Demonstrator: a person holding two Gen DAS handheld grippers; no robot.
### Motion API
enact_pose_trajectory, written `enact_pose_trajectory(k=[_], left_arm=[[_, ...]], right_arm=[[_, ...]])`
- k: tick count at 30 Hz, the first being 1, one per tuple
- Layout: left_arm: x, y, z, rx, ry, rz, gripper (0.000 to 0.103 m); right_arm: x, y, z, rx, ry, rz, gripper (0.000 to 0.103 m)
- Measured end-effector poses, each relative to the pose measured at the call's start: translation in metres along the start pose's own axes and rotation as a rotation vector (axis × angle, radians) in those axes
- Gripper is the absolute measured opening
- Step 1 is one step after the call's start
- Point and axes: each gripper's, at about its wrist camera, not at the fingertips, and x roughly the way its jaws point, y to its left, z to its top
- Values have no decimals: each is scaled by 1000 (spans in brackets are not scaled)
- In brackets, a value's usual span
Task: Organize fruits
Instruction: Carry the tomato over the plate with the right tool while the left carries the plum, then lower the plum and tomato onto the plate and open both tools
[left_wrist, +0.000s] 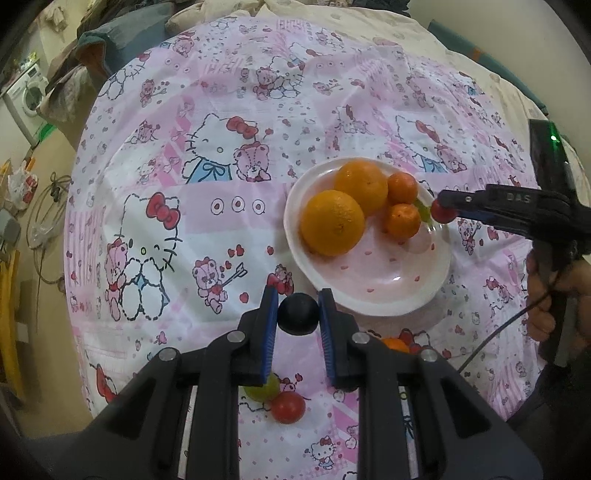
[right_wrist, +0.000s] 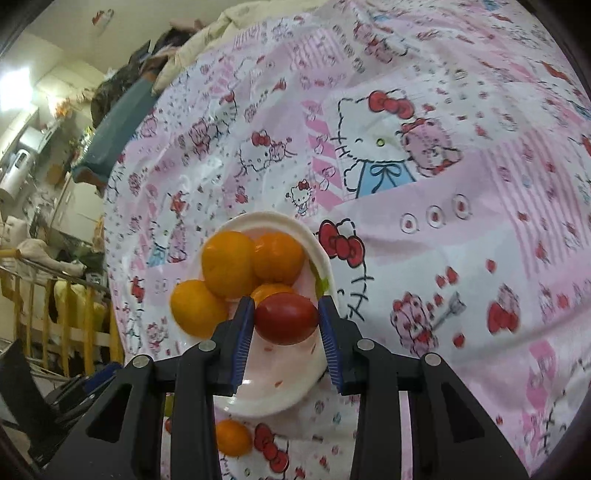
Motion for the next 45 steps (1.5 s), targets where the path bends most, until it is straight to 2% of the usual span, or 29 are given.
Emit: enact_pose_trajectory(k=[7, 11, 12, 14, 15, 23, 26, 31, 39, 43, 45], left_arm=[[10, 7, 11, -35, 34, -15, 18], [14, 10, 27, -58, 27, -18, 18], [15, 11, 31, -63, 22, -21, 18], [17, 11, 37, -68, 15, -21, 18], [19, 11, 40, -70, 13, -22, 18], [45, 16, 71, -117, 16, -38, 18], [62, 10, 90, -116, 15, -54, 18], [93, 4, 112, -134, 38, -70, 19], [108, -2, 114, -133, 39, -70, 19], [112, -1, 116, -158, 52, -112, 19], [112, -3, 115, -151, 44, -105, 19]], right_arm=[[9, 3, 3, -22, 3, -20, 40], [4, 3, 4, -19, -14, -19, 40], [3, 2, 5, -18, -18, -24, 42], [-1, 1, 5, -8, -31, -11, 63], [-3, 0, 5, -2, -40, -4, 64], [-24, -2, 3, 45, -80, -1, 65], [-39, -6, -4, 78, -109, 1, 70], [-58, -11, -10, 97, -141, 10, 71], [-64, -20, -9, 111, -149, 18, 72], [-66, -19, -7, 109, -152, 28, 72], [-68, -16, -7, 97, -157, 34, 72]])
